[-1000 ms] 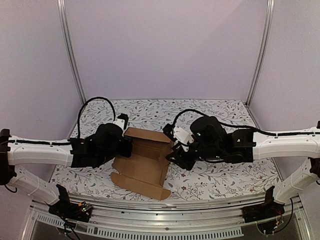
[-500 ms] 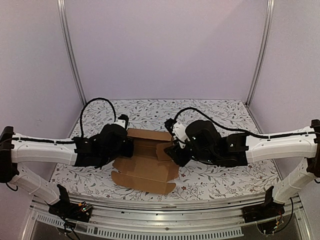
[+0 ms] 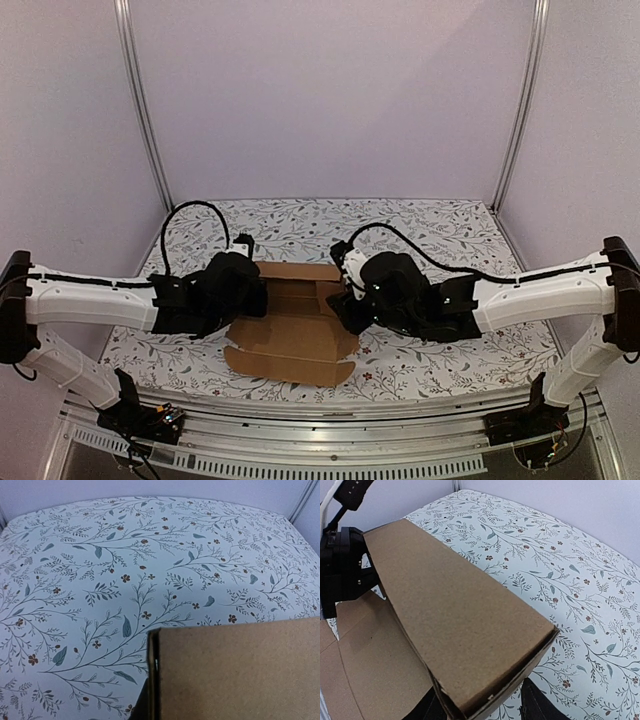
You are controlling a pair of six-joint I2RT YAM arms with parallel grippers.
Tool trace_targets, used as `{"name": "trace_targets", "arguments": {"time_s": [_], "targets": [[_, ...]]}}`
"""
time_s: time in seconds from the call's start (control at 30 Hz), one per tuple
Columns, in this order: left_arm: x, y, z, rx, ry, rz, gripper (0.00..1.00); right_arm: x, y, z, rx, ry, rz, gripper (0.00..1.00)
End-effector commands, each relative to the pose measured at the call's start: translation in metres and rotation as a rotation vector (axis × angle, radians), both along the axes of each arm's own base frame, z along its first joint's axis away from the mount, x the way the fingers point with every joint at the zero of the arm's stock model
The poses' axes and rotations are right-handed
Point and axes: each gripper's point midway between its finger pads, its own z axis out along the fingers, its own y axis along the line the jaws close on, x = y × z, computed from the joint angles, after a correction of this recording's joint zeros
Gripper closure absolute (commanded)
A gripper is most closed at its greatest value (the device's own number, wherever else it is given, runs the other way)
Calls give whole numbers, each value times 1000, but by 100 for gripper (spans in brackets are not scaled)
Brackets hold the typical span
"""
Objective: Fold the paper box
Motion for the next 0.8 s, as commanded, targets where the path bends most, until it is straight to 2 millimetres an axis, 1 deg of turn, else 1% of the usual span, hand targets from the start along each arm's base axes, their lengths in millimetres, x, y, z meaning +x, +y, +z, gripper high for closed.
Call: {"name": "trace_targets", "arguments": {"time_s": [0.0,0.13,0.23,0.3,0.37,0.57,0.77], "targets": [[-4,-6,-1,-39,19,35,100,11,0,-10,31,-13,-85,51],[-7,-9,-6,-44,36,49,100,19,-1,-17,32,-39,-139,57],[-10,-9,-10,-36,50,73,100,24,-2,-16,35,-68,-175,62],[-11,-7,-13,-23,63,101,100,26,0,-20,31,-78,-185,64],[-11,-8,-14,-22,73,111,100,28,1,-21,41,-93,-201,67],[-15,-14,-19,-52,101,127,100,34,2,-21,37,-153,-248,78],[-17,-23,-26,-62,144,128,100,40,3,-28,40,-189,-297,88]]}}
